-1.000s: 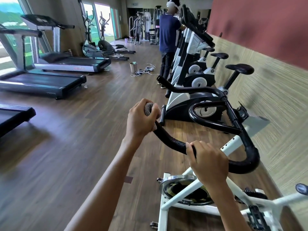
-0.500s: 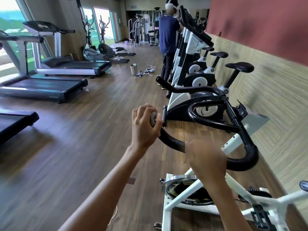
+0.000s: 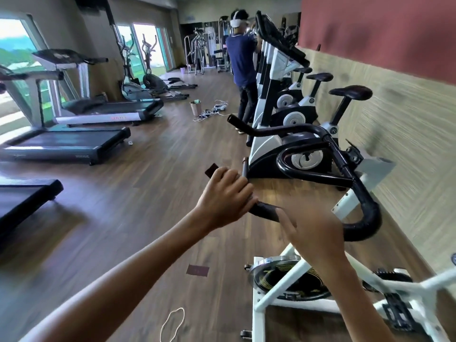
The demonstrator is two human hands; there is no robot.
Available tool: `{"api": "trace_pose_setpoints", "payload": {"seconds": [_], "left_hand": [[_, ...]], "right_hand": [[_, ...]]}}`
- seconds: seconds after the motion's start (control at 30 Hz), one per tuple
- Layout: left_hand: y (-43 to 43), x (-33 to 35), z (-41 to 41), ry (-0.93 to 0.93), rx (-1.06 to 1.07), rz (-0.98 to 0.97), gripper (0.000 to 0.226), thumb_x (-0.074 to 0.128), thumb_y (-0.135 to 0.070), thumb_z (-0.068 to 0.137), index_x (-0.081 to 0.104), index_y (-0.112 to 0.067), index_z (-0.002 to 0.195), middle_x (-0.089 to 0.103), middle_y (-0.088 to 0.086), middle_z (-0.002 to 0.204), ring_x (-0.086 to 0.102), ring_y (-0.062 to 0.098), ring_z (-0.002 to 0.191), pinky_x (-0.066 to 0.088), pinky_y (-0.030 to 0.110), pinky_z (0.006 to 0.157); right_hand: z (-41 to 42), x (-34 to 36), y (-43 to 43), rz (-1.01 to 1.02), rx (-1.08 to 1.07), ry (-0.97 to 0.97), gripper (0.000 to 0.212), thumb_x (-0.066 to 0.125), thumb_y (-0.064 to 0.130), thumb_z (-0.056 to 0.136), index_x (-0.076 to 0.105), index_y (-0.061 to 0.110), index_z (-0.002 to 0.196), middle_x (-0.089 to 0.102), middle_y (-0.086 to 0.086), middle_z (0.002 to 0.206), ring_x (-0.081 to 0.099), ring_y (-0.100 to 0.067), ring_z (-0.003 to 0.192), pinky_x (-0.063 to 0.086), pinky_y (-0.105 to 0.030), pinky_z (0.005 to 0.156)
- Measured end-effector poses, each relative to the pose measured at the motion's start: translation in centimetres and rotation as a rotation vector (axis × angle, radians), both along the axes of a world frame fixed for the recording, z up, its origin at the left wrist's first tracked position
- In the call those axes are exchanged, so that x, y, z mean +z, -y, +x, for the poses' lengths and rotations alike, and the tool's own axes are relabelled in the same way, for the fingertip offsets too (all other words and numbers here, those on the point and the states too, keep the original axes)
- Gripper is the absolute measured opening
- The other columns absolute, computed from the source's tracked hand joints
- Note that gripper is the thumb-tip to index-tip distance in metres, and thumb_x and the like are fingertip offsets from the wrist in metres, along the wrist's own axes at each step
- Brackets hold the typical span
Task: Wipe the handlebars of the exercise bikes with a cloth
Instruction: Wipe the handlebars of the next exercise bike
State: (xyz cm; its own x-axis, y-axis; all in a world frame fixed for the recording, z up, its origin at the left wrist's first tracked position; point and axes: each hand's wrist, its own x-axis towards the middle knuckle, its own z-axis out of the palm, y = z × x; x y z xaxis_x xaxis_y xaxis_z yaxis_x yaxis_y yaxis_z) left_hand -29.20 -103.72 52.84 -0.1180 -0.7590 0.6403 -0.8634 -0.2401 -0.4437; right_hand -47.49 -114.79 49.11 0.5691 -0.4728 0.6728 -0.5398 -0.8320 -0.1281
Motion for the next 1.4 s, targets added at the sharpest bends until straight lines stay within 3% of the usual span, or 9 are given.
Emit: {"api": "trace_pose_setpoints", "payload": {"seconds": [0.13,0.37,0.53,0.7,0.83,0.97,1.1,1.23,1.4], "left_hand": [[-0.6,0.2,1.3,0.095,-0.046,0.095,0.04,0.038,-0.046,0.099,0.061,-0.015,0.088,0.061,0.006,0.086,0.056,0.03,0.082,0.044,0.042,0.079],[-0.2,-0.6,0.4,0.07,-0.058,0.023,0.032,0.043,-0.038,0.096,0.06,-0.014,0.083,0.06,0.005,0.08,0.055,0.03,0.08,0.045,0.041,0.081],[0.0,1.9,3.0,0.021,-0.107,-0.033,0.033,0.046,-0.038,0.093,0.059,-0.016,0.072,0.059,0.003,0.068,0.054,0.028,0.069,0.044,0.037,0.069],[-0.6,0.9,3.1,0.104,-0.266,-0.047,0.02,0.057,-0.033,0.089,0.068,-0.016,0.083,0.065,0.002,0.083,0.06,0.027,0.08,0.049,0.038,0.081],[-0.3,0.7,2.9,-0.063,-0.175,-0.239,0.021,0.057,-0.031,0.089,0.068,-0.016,0.078,0.067,0.001,0.081,0.062,0.028,0.084,0.045,0.039,0.087],[-0.6,0.4,2.9,0.102,-0.232,-0.12,0.019,0.06,-0.032,0.087,0.069,-0.017,0.082,0.066,0.002,0.084,0.062,0.029,0.085,0.047,0.04,0.092],[-0.1,-0.3,1.9,-0.091,-0.109,-0.282,0.019,0.055,-0.03,0.088,0.067,-0.017,0.08,0.066,0.002,0.083,0.062,0.029,0.093,0.037,0.042,0.1],[0.2,-1.4,0.5,0.016,-0.232,-0.099,0.017,0.057,-0.031,0.088,0.067,-0.018,0.081,0.065,0.0,0.083,0.061,0.024,0.088,0.046,0.039,0.091],[0.7,-1.9,-1.2,-0.141,-0.106,-0.135,0.024,0.049,-0.032,0.091,0.066,-0.017,0.082,0.066,0.0,0.083,0.059,0.024,0.085,0.042,0.039,0.091]], "right_hand": [[-0.1,-0.4,0.3,0.028,-0.01,-0.045,0.053,0.028,0.058,0.093,0.062,0.02,0.077,0.056,0.005,0.061,0.051,-0.018,0.053,0.043,-0.03,0.056],[-0.1,-0.4,0.0,-0.045,-0.019,-0.014,0.046,0.037,0.052,0.093,0.059,0.019,0.07,0.054,0.005,0.058,0.048,-0.017,0.05,0.037,-0.028,0.052],[-0.1,-0.6,0.1,-0.064,-0.004,-0.011,0.046,0.039,0.051,0.094,0.06,0.018,0.07,0.053,0.004,0.057,0.047,-0.016,0.049,0.039,-0.027,0.05],[0.0,-0.6,0.0,-0.087,-0.026,-0.027,0.049,0.035,0.05,0.096,0.059,0.017,0.07,0.052,0.004,0.058,0.045,-0.017,0.05,0.031,-0.027,0.052],[-0.1,-0.7,0.0,-0.089,-0.026,-0.041,0.049,0.034,0.05,0.097,0.061,0.016,0.072,0.053,0.003,0.059,0.048,-0.019,0.052,0.034,-0.029,0.053],[0.0,-0.7,0.0,-0.068,-0.03,-0.056,0.049,0.033,0.05,0.097,0.061,0.017,0.075,0.055,0.003,0.061,0.049,-0.018,0.053,0.038,-0.03,0.054],[-0.1,-0.6,-0.2,-0.066,-0.024,-0.055,0.049,0.032,0.05,0.097,0.06,0.017,0.075,0.055,0.003,0.061,0.048,-0.018,0.053,0.035,-0.029,0.054],[-0.2,-0.5,-0.1,-0.066,-0.013,-0.072,0.049,0.032,0.049,0.097,0.062,0.016,0.077,0.056,0.003,0.062,0.049,-0.019,0.053,0.036,-0.03,0.054],[-1.3,0.1,0.8,-0.027,-0.003,-0.077,0.048,0.031,0.05,0.098,0.062,0.019,0.078,0.061,0.005,0.065,0.054,-0.019,0.055,0.042,-0.032,0.061]]}}
